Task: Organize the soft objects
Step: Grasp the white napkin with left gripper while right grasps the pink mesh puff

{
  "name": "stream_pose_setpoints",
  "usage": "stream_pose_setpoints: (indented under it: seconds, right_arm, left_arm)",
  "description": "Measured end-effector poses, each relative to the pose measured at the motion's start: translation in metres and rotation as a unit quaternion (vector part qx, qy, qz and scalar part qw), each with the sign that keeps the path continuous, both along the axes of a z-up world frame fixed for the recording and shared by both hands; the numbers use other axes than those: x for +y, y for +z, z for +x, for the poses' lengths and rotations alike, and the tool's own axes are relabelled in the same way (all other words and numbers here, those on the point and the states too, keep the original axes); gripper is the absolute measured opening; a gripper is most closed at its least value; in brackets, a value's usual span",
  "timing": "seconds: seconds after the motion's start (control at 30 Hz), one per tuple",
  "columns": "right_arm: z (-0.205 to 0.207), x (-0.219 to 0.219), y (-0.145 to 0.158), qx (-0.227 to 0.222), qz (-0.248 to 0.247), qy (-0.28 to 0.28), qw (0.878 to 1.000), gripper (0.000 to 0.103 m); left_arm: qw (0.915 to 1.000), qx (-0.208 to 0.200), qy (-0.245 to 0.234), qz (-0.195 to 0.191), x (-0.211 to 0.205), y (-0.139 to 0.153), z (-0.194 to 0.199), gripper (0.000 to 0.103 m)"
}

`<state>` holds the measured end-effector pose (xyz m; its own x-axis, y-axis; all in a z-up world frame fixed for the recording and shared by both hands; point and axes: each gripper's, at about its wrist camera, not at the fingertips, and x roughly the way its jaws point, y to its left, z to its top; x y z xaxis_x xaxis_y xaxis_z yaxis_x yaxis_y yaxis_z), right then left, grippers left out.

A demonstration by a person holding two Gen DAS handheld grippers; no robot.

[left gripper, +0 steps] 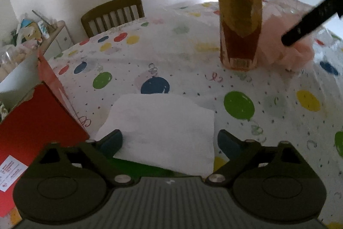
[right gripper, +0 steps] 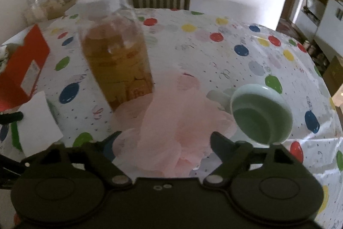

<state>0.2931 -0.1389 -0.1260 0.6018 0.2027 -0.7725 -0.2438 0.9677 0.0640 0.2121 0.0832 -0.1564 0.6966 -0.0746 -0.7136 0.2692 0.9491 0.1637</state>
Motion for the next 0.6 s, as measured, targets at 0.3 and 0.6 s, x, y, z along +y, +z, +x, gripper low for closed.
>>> stream_pose_setpoints:
  seconds: [0.3, 0.6]
  right_arm:
    - [0.005, -0.006, -0.007, 0.009, 0.001, -0.023, 1.0, 0.057]
    - [0.0, -0.002, -0.002, -0.011, -0.018, -0.02, 1.0, 0.029]
  left_arm:
    - [0.9985, -0.001, 0.04, -0.037, 0.018, 0.011, 0.011, 0.05]
    - [0.9974, 0.002, 0.03, -0.065, 0.018, 0.019, 0.011, 0.012]
